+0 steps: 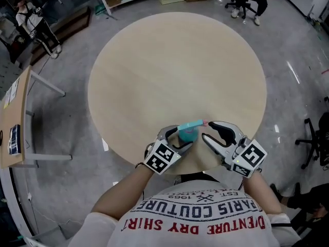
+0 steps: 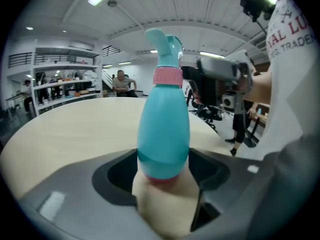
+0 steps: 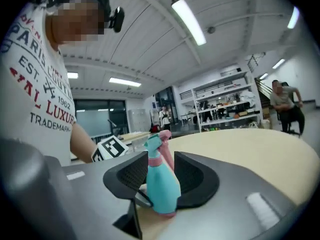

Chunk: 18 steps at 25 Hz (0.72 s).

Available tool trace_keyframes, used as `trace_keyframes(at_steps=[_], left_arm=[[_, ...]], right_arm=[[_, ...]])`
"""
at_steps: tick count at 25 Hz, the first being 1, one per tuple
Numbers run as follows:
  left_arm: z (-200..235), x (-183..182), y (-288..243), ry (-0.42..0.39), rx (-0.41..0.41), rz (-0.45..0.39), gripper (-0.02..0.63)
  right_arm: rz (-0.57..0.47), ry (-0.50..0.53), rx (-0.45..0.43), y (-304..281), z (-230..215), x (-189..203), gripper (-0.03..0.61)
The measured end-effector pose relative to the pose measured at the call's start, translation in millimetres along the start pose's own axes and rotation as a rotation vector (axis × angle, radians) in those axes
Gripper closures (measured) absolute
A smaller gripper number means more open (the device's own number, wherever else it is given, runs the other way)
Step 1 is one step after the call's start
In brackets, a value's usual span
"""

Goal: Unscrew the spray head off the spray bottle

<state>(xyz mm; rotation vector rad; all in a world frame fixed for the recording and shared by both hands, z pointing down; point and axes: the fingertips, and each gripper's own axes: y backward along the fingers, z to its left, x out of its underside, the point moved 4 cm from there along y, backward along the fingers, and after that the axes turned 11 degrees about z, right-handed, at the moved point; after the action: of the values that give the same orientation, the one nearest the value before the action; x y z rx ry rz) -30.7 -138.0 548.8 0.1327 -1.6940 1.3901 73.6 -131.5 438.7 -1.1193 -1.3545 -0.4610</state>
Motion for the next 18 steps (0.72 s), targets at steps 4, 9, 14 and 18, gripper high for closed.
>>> trace_keyframes(at_steps=[4, 9, 14, 18], left_arm=[[-7, -3, -3, 0.099, -0.101, 0.016, 0.298], [-16, -7, -4, 0.13, -0.148, 0.02, 0.298], [-14, -7, -4, 0.081, -0.087, 0.005, 0.298], [-12, -3, -3, -0.124, 0.073, 0.019, 0.298]], right_arm=[[0.017, -0.024, 0.055, -3, 17, 7, 0.425], [0.085, 0.03, 0.111, -34, 16, 5, 0.426], [0.099, 0.111, 0.073, -39, 16, 2, 0.453], [0.14, 0.184, -0.177, -36, 12, 3, 0.454]])
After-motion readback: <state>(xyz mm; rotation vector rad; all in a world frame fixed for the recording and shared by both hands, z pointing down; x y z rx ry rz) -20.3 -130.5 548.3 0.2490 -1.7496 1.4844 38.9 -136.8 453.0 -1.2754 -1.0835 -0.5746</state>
